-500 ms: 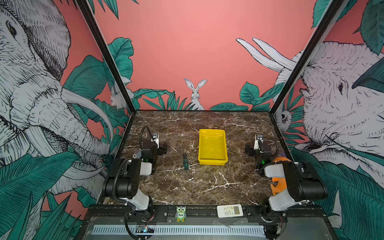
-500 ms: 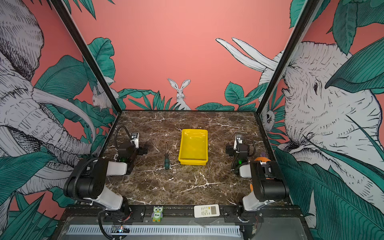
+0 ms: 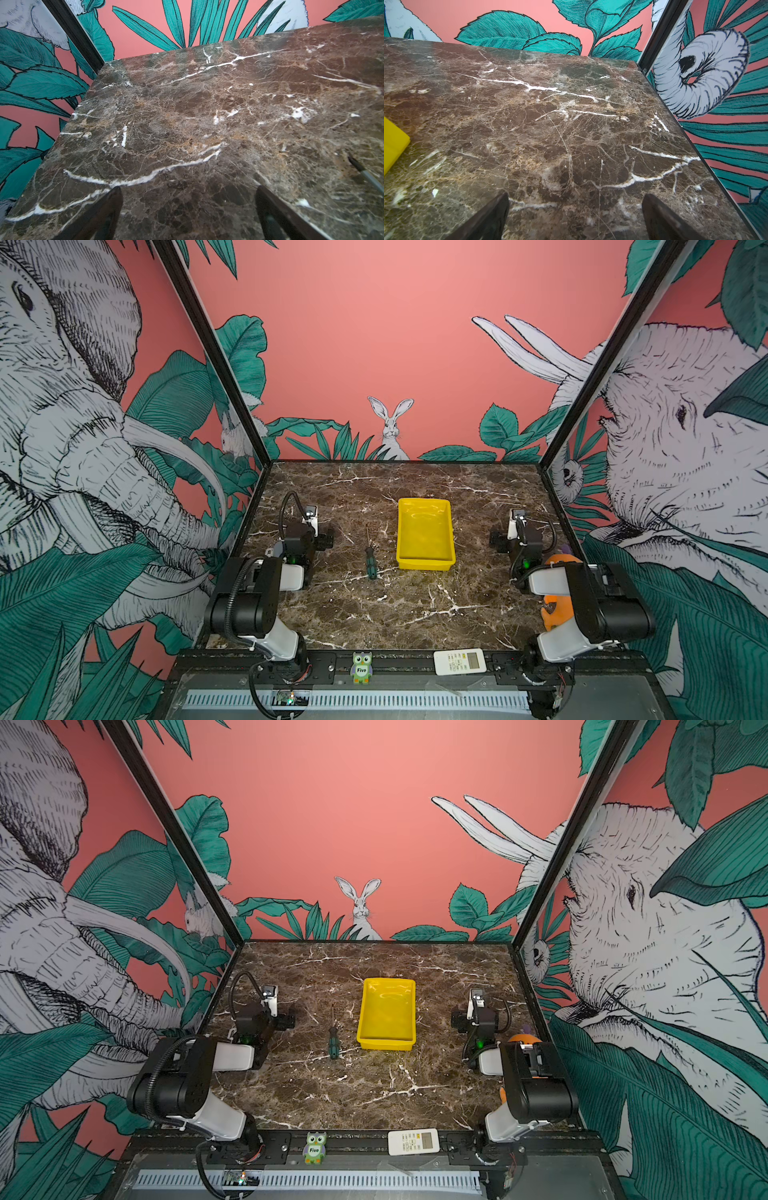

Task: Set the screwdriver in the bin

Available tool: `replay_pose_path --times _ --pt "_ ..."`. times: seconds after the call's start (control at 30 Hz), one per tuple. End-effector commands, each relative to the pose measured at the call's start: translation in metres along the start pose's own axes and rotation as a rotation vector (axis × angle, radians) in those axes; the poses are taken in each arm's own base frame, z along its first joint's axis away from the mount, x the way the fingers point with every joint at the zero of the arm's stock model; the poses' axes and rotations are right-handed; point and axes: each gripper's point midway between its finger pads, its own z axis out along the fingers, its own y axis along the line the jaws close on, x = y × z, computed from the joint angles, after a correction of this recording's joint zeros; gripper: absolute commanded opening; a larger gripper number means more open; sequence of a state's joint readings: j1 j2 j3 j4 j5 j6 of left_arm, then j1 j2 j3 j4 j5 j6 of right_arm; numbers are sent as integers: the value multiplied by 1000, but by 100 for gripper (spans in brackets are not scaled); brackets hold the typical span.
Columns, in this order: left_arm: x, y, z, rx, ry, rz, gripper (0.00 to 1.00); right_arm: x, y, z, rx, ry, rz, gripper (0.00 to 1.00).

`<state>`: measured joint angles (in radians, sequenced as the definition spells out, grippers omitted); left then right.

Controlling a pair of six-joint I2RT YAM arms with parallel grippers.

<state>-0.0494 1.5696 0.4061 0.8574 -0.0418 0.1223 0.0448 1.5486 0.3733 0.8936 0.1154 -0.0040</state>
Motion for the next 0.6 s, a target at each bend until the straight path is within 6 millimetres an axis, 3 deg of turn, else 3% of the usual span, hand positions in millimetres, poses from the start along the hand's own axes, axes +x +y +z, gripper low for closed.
replay_pose_path --times 0.0,0.4,0.57 --pt "-12 3 0 -3 -31 -10 100 -12 -1 2 2 -34 2 99" --pt "-12 3 -1 -6 -32 -9 100 -12 -1 2 -1 -34 1 99" --pt "-31 25 -12 -105 22 -52 100 -12 0 2 -4 -33 1 99"
